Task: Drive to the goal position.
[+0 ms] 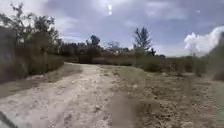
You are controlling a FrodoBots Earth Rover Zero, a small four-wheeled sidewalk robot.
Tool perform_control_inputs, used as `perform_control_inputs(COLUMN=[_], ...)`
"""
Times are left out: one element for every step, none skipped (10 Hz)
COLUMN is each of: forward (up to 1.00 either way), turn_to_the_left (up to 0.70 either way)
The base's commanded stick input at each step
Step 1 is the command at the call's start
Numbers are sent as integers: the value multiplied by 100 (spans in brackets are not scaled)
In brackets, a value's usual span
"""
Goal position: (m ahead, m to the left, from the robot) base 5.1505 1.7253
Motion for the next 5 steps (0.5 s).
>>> perform_control_inputs(forward=[85, 85, 85, 85, 85], turn_to_the_left=[34, 34, 34, 34, 34])
